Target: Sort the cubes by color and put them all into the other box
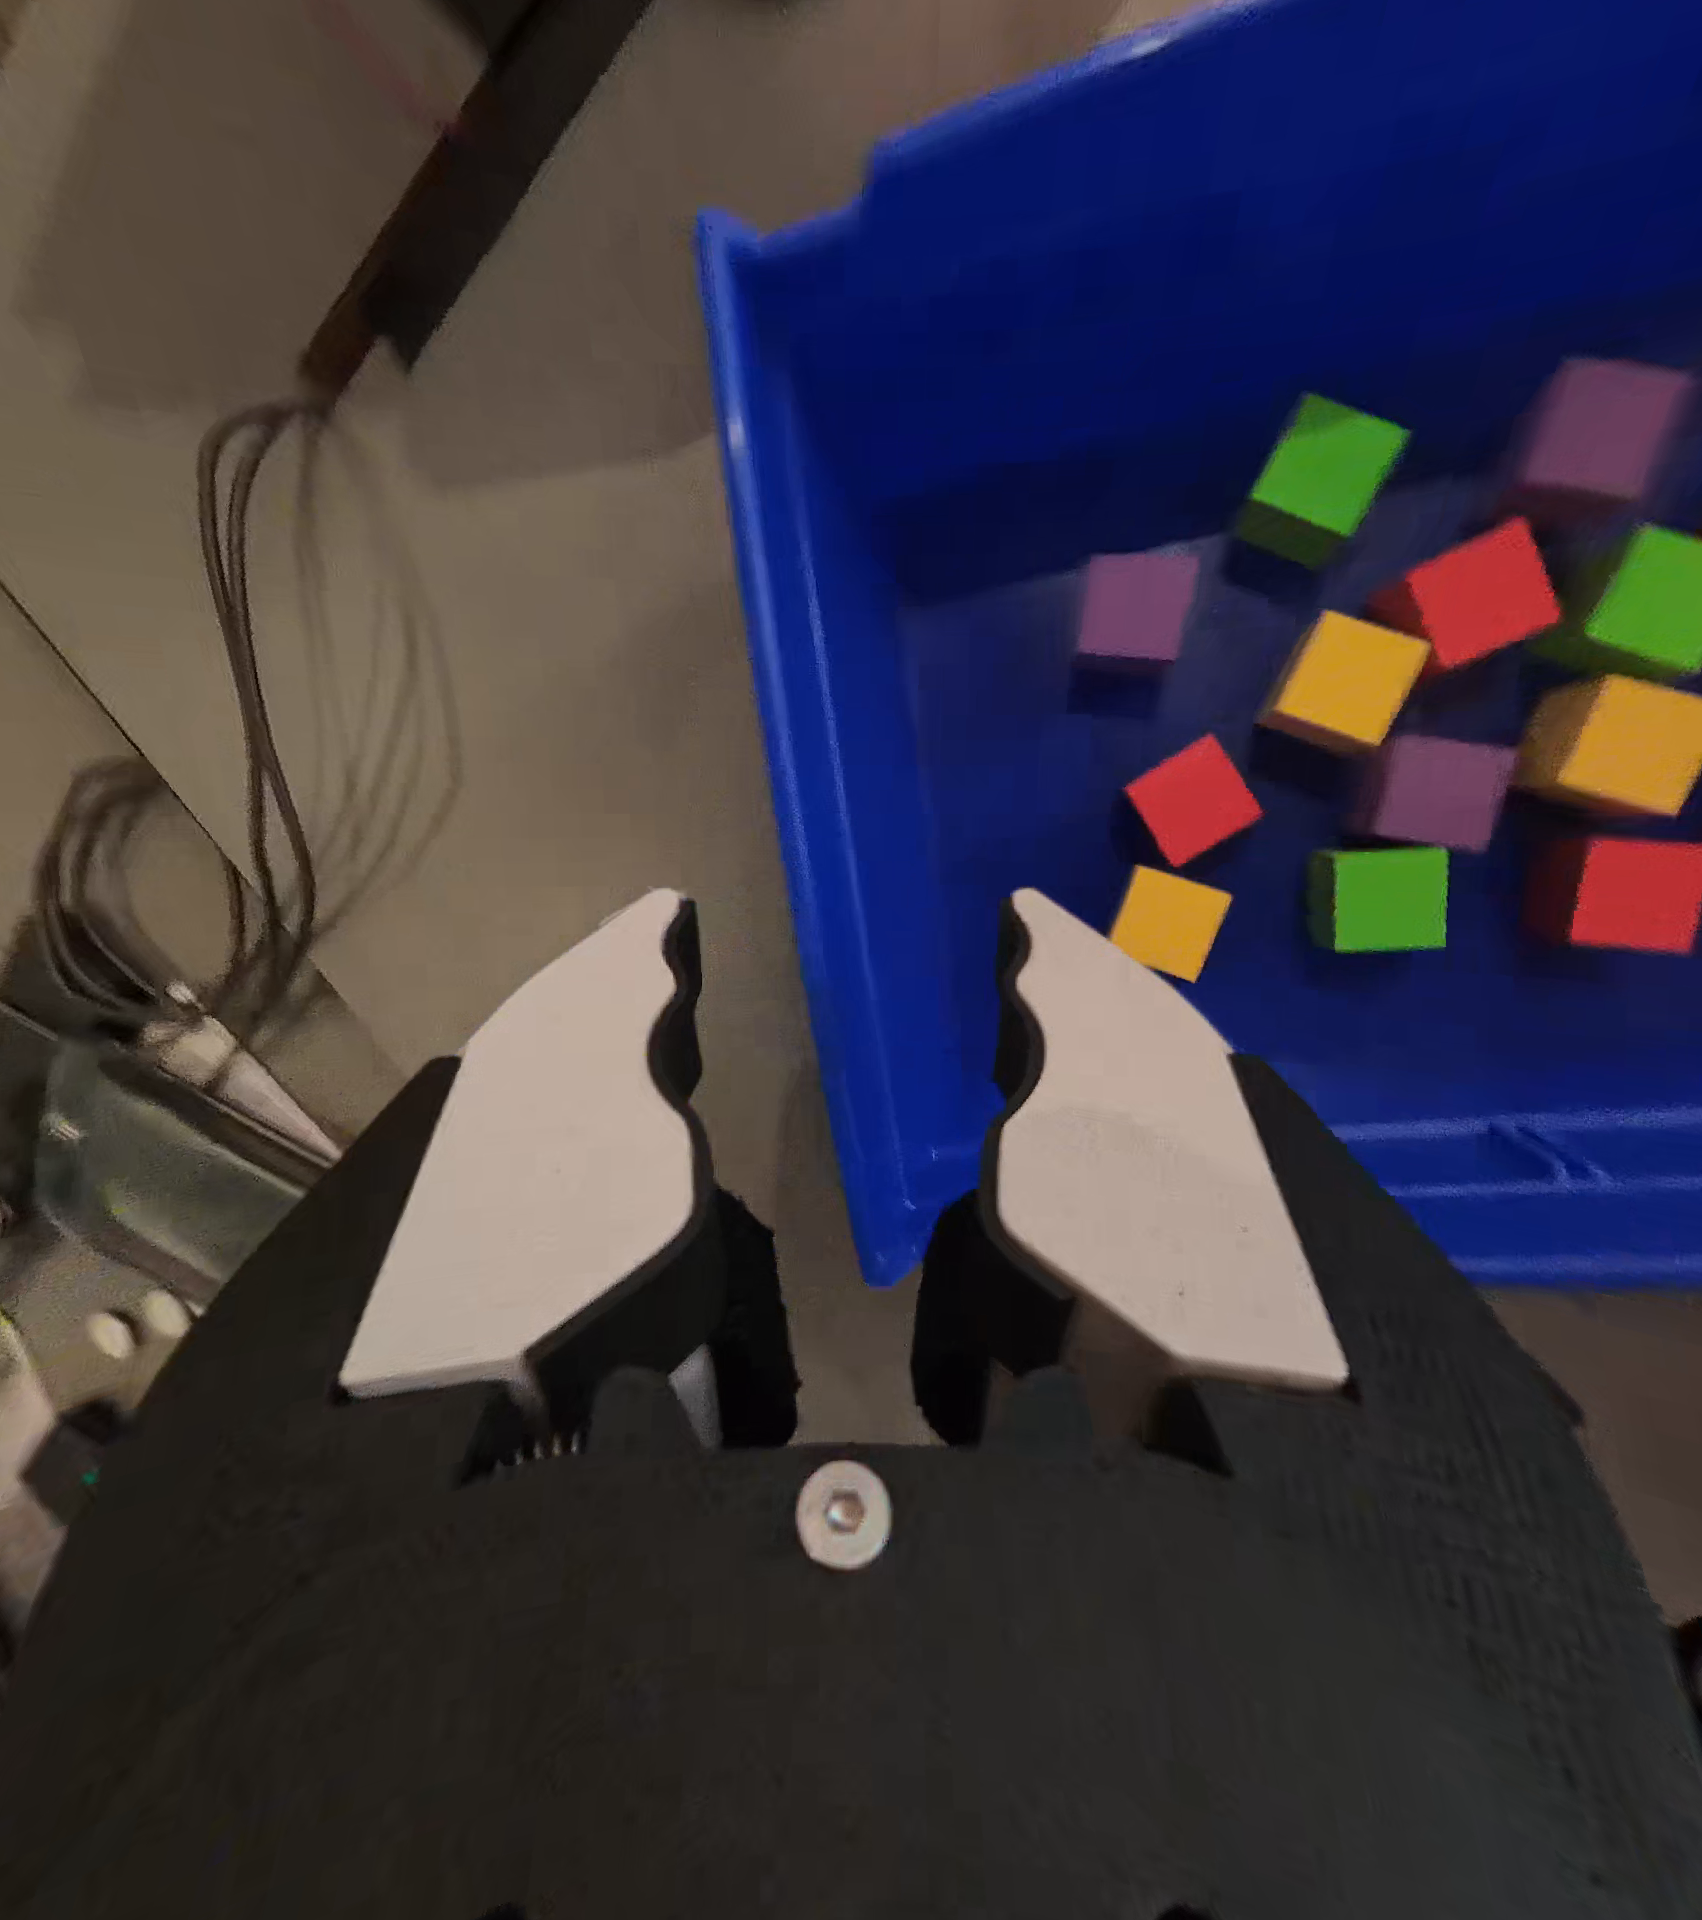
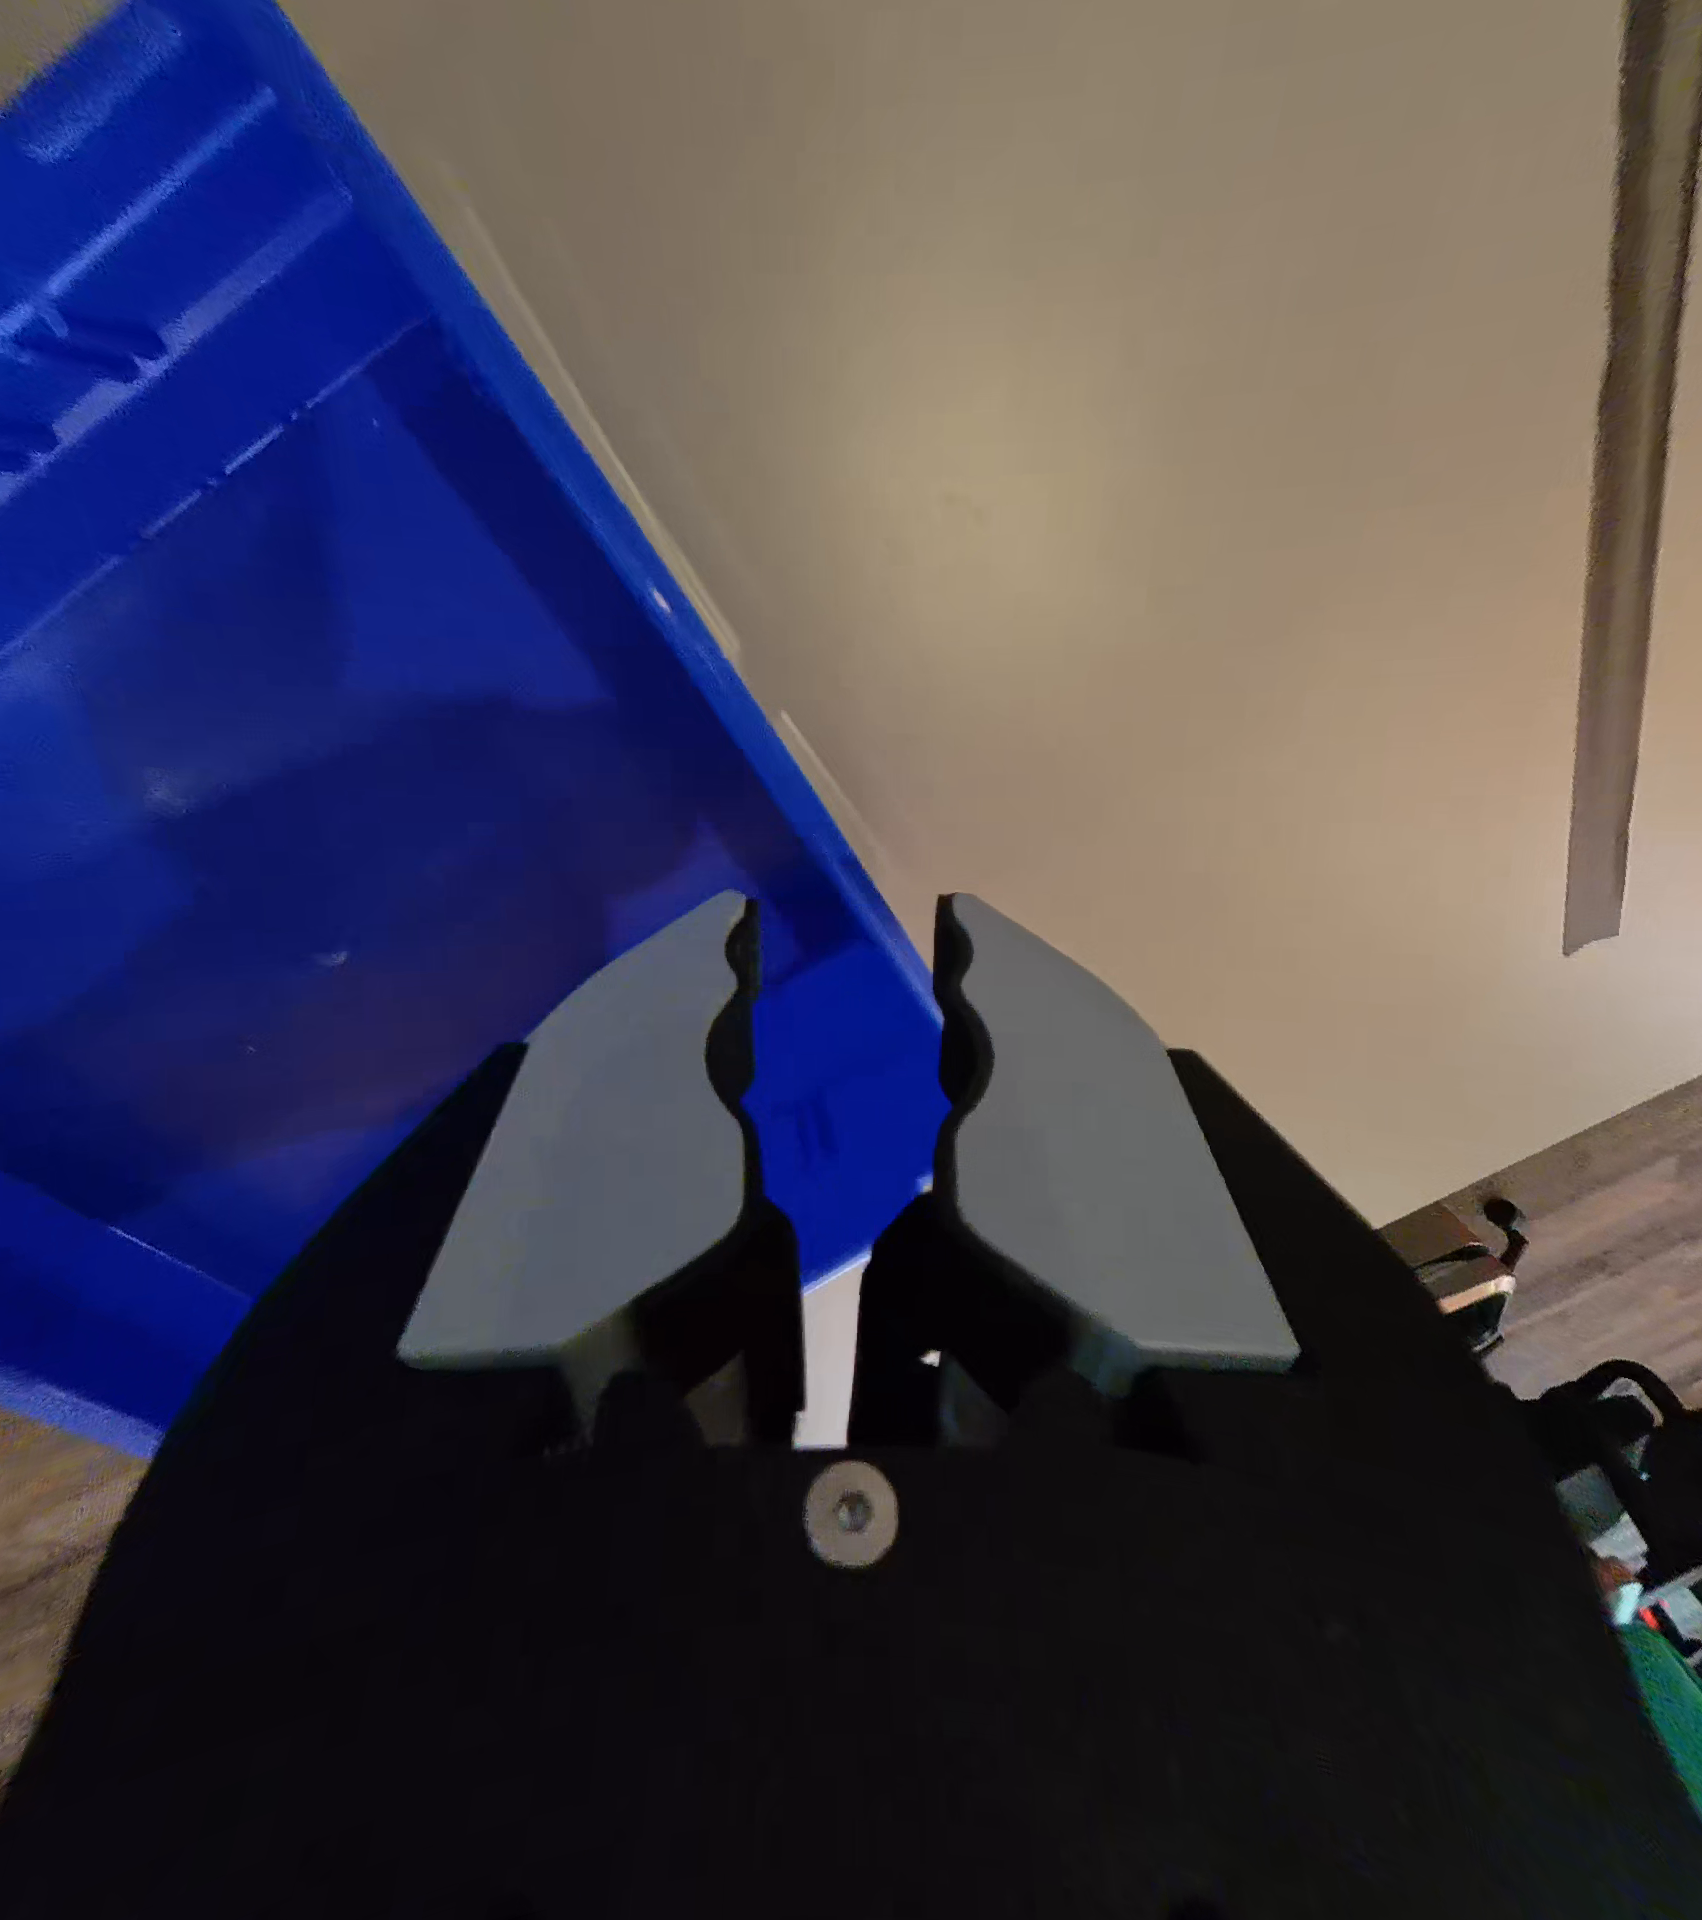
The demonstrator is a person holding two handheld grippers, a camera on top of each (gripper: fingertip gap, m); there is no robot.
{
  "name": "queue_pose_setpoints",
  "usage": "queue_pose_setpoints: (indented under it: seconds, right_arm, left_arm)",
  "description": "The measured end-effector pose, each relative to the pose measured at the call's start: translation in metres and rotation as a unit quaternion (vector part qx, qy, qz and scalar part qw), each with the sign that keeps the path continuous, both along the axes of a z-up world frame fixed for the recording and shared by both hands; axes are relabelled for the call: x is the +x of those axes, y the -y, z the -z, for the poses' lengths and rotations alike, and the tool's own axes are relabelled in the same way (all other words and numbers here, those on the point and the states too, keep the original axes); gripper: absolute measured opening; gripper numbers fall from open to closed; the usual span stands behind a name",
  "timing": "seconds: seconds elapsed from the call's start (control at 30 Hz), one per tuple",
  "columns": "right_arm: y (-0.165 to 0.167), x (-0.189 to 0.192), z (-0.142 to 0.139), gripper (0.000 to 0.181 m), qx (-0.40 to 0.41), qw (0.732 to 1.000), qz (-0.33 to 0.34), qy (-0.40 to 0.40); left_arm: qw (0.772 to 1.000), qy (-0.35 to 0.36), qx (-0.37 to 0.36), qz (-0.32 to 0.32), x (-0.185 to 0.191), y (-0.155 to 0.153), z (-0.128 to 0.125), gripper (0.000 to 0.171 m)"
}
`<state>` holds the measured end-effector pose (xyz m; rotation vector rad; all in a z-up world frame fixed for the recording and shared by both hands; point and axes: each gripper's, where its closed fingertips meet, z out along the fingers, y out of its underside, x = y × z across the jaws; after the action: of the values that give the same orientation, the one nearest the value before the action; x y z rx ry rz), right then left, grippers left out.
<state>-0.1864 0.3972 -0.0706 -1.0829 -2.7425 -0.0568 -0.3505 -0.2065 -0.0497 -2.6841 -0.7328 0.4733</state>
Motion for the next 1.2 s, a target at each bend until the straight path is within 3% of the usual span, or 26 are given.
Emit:
queue_pose_setpoints:
  seconds: [0.13,0.23,0.33,0.4,0.53,0.67,0.77,0.83,0.93,1.0,1.1,1.2]
  right_arm:
    - [0.012,0.003,-0.024,0.031,-0.012,0.998,-0.008,-0.053]
    - [0.028,0.013,-0.039,0.026,-0.012,0.996,-0.036,-0.085]
    - [0.043,0.031,-0.043,0.021,-0.001,0.993,-0.071,-0.094]
    - [0.05,0.043,-0.041,0.019,0.011,0.991,-0.091,-0.096]
    - [0.066,0.067,-0.037,0.015,0.02,0.988,-0.119,-0.099]
    - [0.091,0.089,-0.04,0.015,-0.026,0.984,-0.124,-0.128]
    - [0.103,0.109,-0.035,0.03,-0.078,0.988,-0.05,-0.121]
    - [0.114,0.126,-0.021,0.026,-0.135,0.986,0.068,-0.074]
    - [0.146,0.129,-0.011,0.014,-0.266,0.935,0.23,-0.036]
    - [0.157,0.129,-0.007,0.011,-0.29,0.92,0.262,-0.028]
    - [0.149,0.127,0.004,0.009,-0.215,0.938,0.268,-0.05]
    - [0.153,0.128,0.001,0.01,-0.209,0.938,0.272,-0.054]
  left_arm:
    - [0.994,0.086,-0.001,-0.066,-0.007,0.003,0.027,0.055]
    - [0.989,0.109,-0.044,-0.088,-0.012,0.011,0.047,0.054]
    - [0.982,0.163,-0.035,-0.088,-0.005,0.007,0.06,0.017]
    - [0.978,0.189,-0.018,-0.09,-0.002,0.003,0.062,0.008]
    - [0.978,0.206,-0.014,0.001,0.002,-0.002,0.062,0.005]
    - [0.973,0.219,-0.03,0.058,0.003,-0.001,0.062,0.006]
    - [0.968,0.218,-0.059,0.105,-0.002,-0.002,0.062,0.006]
    - [0.966,0.216,-0.072,0.121,-0.007,-0.004,0.062,0.006]
    - [0.961,0.217,-0.088,0.15,-0.014,-0.011,0.062,0.005]
    - [0.955,0.213,-0.103,0.181,-0.019,-0.016,0.062,0.005]
    - [0.95,0.211,-0.112,0.201,-0.026,-0.025,0.062,0.005]
    - [0.946,0.205,-0.121,0.219,-0.032,-0.034,0.062,0.004]
